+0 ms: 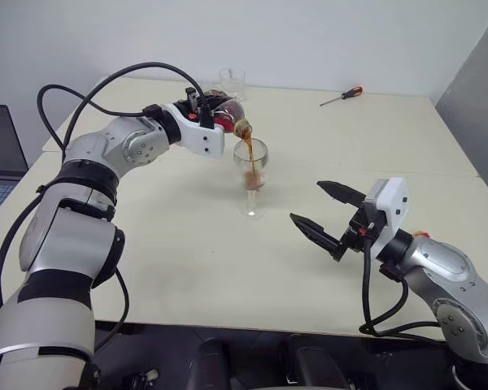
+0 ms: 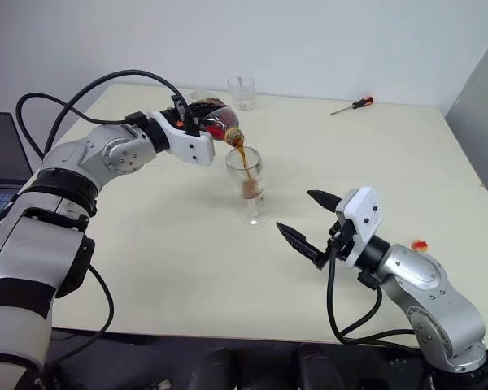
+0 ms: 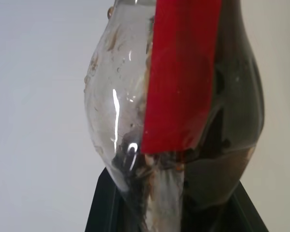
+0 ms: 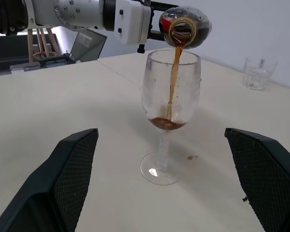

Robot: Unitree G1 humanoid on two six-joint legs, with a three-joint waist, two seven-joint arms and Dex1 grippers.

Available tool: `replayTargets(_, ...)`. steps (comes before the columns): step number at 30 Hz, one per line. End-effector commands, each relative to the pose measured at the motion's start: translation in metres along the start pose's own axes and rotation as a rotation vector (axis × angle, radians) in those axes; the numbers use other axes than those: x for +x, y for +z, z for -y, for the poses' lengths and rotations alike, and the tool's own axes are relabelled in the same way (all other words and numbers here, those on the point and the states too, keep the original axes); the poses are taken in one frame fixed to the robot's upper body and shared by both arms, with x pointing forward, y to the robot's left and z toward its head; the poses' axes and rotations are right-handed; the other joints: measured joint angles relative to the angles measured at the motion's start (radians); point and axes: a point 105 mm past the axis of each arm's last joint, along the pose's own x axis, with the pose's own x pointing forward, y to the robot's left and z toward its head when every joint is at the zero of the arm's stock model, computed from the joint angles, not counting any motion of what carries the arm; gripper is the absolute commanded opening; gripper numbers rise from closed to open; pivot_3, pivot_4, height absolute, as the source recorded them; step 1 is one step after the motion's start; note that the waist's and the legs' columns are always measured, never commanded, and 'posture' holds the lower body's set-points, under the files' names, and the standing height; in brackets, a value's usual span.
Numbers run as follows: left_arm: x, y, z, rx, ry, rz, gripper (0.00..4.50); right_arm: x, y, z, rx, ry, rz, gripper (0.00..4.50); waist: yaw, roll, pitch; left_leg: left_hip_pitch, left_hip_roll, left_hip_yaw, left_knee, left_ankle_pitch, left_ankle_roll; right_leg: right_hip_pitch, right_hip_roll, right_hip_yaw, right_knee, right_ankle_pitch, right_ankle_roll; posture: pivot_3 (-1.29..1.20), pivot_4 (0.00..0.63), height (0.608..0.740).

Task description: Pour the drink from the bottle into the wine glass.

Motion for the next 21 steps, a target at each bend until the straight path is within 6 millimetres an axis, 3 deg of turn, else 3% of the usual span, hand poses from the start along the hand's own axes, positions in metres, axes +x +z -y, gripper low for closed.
replayTargets(1, 0.0004, 0.0013, -0.0318, 0.043, 0.085, 0.012, 0.76, -0.0010, 0.0118, -0.0024, -0.034, 0.008, 0.037, 4.50, 0.000, 0.000, 0.000, 0.000, 0.000, 0.000, 0.000, 0.000, 0.000, 0.000, 0.000, 0.000, 0.000, 0.000, 0.000, 0.00, 0.150, 0.740)
replayTargets(21, -0.0037, -0.0015, -0.0325, 0.114, 0.091, 0.008, 0.76, -0.0001, 0.0092, 0.0016, -0.048, 0.020, 0.022, 4.50, 0.000, 0.000, 0.000, 0.000, 0.000, 0.000, 0.000, 0.000, 0.000, 0.000, 0.000, 0.000, 0.000, 0.001, -0.002, 0.00, 0.150, 0.740)
